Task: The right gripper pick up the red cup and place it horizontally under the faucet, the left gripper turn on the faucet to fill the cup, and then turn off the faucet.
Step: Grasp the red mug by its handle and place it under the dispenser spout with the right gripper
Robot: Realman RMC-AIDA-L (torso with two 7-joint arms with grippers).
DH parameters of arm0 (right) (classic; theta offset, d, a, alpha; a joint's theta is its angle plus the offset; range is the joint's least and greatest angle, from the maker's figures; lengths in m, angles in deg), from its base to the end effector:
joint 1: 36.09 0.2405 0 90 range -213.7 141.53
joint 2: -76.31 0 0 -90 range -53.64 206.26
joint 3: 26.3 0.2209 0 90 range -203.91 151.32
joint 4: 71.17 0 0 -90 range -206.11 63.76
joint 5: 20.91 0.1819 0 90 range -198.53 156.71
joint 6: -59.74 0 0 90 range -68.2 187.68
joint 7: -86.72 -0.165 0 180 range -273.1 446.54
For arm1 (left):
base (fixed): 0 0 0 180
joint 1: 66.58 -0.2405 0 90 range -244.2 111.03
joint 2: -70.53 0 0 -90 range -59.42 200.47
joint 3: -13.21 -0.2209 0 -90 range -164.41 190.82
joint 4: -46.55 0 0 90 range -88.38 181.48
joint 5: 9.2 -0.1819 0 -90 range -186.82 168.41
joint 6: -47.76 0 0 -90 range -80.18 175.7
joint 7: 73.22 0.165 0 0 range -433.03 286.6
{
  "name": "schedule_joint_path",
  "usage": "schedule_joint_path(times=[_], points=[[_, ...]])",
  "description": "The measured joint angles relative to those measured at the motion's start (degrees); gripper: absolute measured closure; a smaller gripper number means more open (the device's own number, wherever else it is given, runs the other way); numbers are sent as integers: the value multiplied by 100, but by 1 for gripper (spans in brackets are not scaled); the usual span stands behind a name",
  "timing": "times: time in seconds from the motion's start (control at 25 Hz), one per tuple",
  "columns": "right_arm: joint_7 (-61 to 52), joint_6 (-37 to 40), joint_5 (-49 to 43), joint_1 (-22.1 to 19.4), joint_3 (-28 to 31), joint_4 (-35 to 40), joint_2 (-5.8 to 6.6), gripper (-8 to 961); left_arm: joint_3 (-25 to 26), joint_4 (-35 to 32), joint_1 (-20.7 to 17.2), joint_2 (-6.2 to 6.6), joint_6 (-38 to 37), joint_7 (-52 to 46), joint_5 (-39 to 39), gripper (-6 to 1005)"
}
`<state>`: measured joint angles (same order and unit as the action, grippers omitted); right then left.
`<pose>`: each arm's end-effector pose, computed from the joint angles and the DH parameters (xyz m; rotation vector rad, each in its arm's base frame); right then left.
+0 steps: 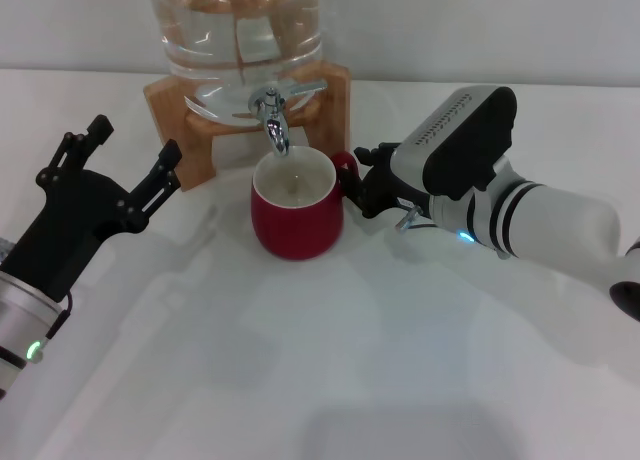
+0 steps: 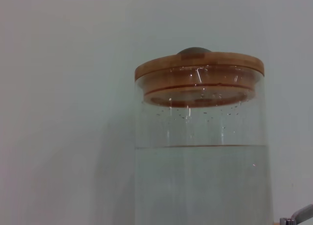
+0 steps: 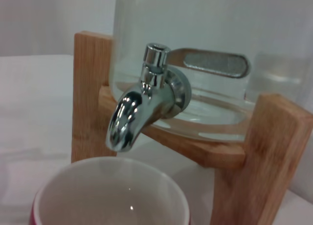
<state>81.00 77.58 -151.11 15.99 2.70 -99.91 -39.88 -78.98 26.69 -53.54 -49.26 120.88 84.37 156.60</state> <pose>0.1368 0.3817 -0.1148 -2.3666 0.3770 0.3068 -0.2530 0.2848 0.0082 -1.8322 -0.4179 -0.8880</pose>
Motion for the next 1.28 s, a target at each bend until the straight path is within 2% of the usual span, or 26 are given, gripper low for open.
schedule_joint_path(times=[1.28], points=[[9, 145, -85, -173, 11, -106, 0, 588, 0, 17, -3, 0, -8, 0, 5, 127]])
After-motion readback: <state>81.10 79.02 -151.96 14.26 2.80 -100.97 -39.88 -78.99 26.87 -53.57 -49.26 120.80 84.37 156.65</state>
